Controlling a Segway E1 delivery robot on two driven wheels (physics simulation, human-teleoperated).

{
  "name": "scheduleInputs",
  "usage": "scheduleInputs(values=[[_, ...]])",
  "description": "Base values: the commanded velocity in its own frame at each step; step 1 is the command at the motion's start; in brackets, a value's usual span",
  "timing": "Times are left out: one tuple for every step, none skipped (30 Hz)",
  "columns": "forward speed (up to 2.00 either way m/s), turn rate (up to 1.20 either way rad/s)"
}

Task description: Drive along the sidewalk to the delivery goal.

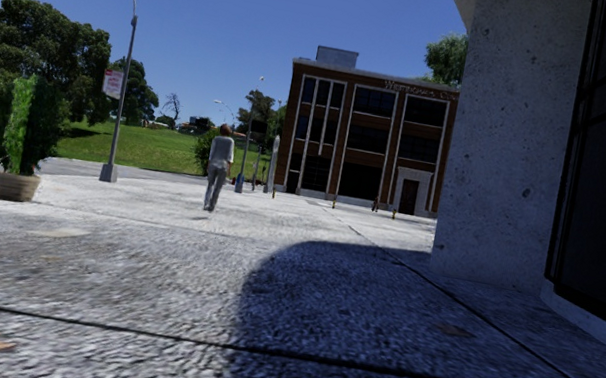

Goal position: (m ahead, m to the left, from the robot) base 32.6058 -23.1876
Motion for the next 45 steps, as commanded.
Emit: scheduleInputs(values=[[2.00, 0.00], [2.00, 0.00], [2.00, 0.00], [2.00, 0.00], [2.00, 0.00], [2.00, 0.00], [2.00, 0.00], [2.00, 0.00], [2.00, 0.00], [2.00, 0.00], [2.00, 0.00], [2.00, 0.00], [2.00, 0.00], [2.00, 0.00], [2.00, 0.00], [2.00, 0.00], [2.00, 0.00], [2.00, 0.00], [2.00, 0.00], [2.00, 0.00], [2.00, 0.00], [2.00, 0.00], [2.00, 0.00], [2.00, 0.00], [2.00, 0.00], [2.00, 0.00], [2.00, 0.00], [2.00, 0.00], [2.00, 0.00], [2.00, 0.00], [2.00, 0.00], [2.00, 0.00], [2.00, 0.00], [2.00, 0.00], [2.00, 0.00], [2.00, 0.00], [2.00, 0.00], [2.00, 0.00], [2.00, 0.00], [2.00, 0.00], [2.00, 0.00], [2.00, 0.00], [2.00, 0.00], [2.00, 0.00], [2.00, 0.00]])
